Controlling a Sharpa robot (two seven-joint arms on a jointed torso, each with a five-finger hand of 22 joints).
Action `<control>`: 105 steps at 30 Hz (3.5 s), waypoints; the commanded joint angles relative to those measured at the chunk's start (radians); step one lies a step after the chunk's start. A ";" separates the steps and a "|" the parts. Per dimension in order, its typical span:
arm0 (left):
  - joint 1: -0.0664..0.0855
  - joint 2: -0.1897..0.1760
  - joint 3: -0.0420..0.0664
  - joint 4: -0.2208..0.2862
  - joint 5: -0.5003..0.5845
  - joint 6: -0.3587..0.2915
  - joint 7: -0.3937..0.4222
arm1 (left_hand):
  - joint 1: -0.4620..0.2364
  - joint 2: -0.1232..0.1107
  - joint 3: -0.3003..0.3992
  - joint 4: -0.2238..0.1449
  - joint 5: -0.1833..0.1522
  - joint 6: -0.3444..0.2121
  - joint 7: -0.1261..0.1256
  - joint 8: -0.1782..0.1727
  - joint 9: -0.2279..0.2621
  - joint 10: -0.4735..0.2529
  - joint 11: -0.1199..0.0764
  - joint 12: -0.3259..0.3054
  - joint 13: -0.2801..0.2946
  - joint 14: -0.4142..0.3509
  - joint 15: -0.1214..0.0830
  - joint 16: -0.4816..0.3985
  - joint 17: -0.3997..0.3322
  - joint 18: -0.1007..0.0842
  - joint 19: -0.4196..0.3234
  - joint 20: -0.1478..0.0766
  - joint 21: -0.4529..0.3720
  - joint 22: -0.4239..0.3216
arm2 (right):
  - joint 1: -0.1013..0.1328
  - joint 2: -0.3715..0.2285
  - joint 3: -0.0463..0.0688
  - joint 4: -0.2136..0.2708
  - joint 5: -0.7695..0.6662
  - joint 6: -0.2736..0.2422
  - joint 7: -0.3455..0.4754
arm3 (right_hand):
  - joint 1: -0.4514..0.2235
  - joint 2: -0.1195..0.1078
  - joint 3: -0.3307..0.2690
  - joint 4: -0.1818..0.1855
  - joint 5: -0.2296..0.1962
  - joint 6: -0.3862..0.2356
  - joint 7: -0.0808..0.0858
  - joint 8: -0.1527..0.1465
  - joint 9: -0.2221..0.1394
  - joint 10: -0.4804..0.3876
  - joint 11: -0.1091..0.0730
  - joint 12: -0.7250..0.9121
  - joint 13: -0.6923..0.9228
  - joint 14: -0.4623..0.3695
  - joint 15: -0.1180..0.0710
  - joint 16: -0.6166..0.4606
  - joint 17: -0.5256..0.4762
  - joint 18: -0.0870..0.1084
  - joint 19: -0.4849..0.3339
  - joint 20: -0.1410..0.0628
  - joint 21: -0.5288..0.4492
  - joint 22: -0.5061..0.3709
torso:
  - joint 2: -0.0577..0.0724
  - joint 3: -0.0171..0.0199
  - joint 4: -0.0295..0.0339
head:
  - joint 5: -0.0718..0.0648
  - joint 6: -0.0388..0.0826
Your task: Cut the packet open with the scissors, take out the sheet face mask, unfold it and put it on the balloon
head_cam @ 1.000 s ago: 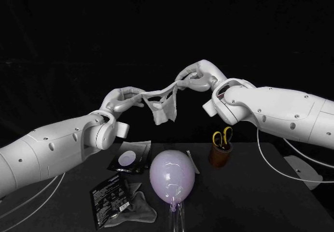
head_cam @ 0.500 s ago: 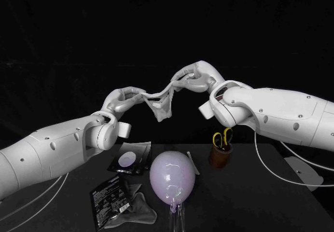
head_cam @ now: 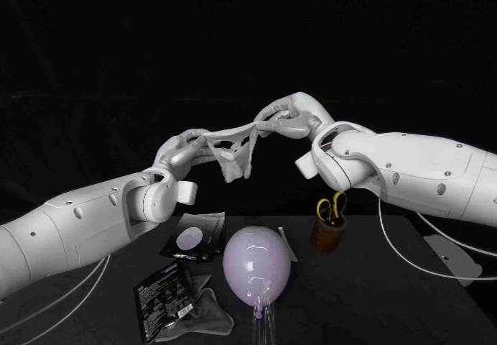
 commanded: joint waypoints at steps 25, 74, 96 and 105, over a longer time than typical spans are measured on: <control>0.002 0.004 0.002 -0.001 0.101 0.147 -0.035 | -0.074 0.032 0.035 0.015 -0.001 -0.125 0.112 0.126 0.025 -0.002 -0.058 0.040 0.007 0.394 -0.092 0.069 0.066 0.016 0.461 -0.122 0.058 -0.042 | 0.008 0.042 -0.003 -0.124 -0.028 0.047 -0.034 | 0.011 0.004 0.007 -0.002 0.003 0.005 -0.002 0.003 0.002 -0.001 -0.008 -0.005 0.001 0.004 0.002 -0.005 0.002 0.011 -0.008 0.002 0.006 0.004 | 0.001 -0.0004 0.0004 | -0.002 0.001; 0.018 -0.009 0.002 -0.011 -0.126 0.028 -0.067 | -0.028 -0.080 -0.037 -0.131 -0.002 0.228 0.053 -0.160 -0.226 0.190 -0.108 0.017 0.000 0.526 -0.154 0.528 0.327 -0.012 0.670 -0.216 0.359 0.157 | -0.031 0.175 -0.019 -0.383 -0.168 0.048 -0.039 | 0.011 0.005 0.006 -0.001 0.003 0.005 -0.002 0.003 0.002 -0.001 -0.007 -0.006 0.001 0.005 0.002 -0.007 0.003 0.011 -0.009 0.002 0.008 0.007 | 0.000 0.0008 -0.0020 | -0.008 -0.013; 0.033 0.006 0.003 -0.041 -0.147 -0.129 -0.063 | -0.019 -0.086 -0.053 -0.145 -0.002 0.273 0.049 -0.200 -0.243 0.237 -0.112 -0.006 0.001 0.516 -0.156 0.579 0.319 -0.018 0.646 -0.218 0.451 0.245 | -0.032 0.137 -0.019 -0.326 -0.252 0.118 -0.025 | 0.012 0.005 0.006 -0.002 0.003 0.004 -0.002 0.002 0.002 -0.002 -0.007 -0.006 0.001 0.006 0.002 -0.008 0.003 0.011 -0.010 0.002 0.008 0.009 | -0.001 0.0006 -0.0004 | -0.009 -0.017; 0.036 0.000 0.004 -0.049 -0.145 -0.095 -0.092 | -0.014 -0.087 -0.064 -0.149 -0.002 0.295 0.045 -0.223 -0.250 0.264 -0.117 -0.018 0.002 0.516 -0.159 0.602 0.312 -0.015 0.641 -0.218 0.478 0.262 | -0.039 0.122 -0.021 -0.306 -0.242 0.071 -0.034 | 0.012 0.005 0.005 -0.002 0.003 0.005 -0.002 0.002 0.002 -0.002 -0.007 -0.006 0.001 0.006 0.002 -0.008 0.003 0.011 -0.011 0.002 0.009 0.009 | 0.000 0.0003 0.0009 | -0.008 -0.017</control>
